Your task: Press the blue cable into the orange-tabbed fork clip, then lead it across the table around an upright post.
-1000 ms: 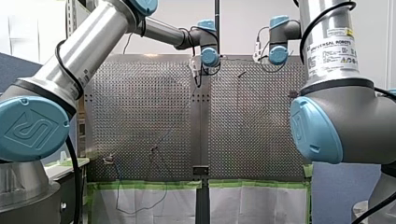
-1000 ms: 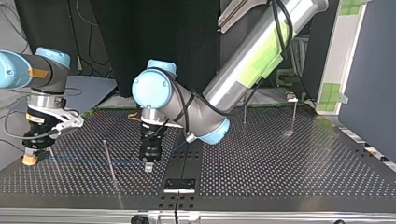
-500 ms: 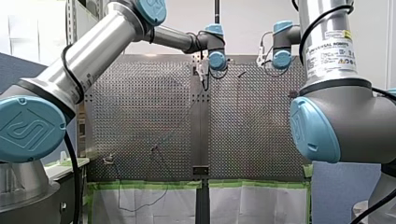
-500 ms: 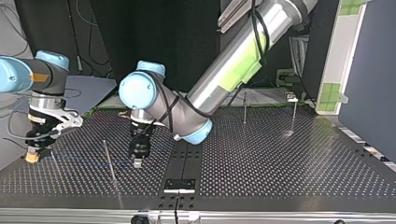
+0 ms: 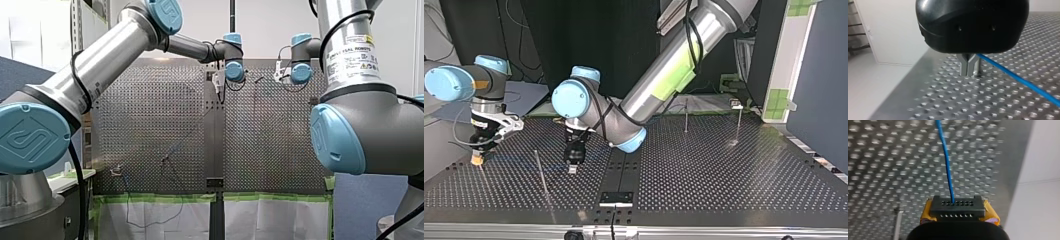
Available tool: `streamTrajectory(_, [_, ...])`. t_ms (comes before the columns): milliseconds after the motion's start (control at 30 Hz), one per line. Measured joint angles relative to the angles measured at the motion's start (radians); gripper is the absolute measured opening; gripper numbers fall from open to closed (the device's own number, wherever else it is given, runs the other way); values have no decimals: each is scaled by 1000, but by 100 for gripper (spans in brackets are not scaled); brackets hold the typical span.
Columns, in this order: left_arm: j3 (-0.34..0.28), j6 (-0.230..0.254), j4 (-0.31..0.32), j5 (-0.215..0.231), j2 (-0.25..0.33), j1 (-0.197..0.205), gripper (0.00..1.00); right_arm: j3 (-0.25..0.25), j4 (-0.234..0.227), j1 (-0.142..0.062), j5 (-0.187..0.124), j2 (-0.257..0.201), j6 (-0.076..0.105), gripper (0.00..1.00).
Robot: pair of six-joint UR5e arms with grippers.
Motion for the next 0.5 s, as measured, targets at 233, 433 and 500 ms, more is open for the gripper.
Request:
streamTrajectory(233, [-8,2,0,-1,-22,2,0,17,-3,1,-14,41,0,0])
streamTrajectory(433, [-28,2,4,-4,-23,5,0,27,-8,5,-20,87,-4,0])
streamTrajectory(500, [-43,2,10,-5,-23,7,0,30,-14,6,-22,105,-5,0])
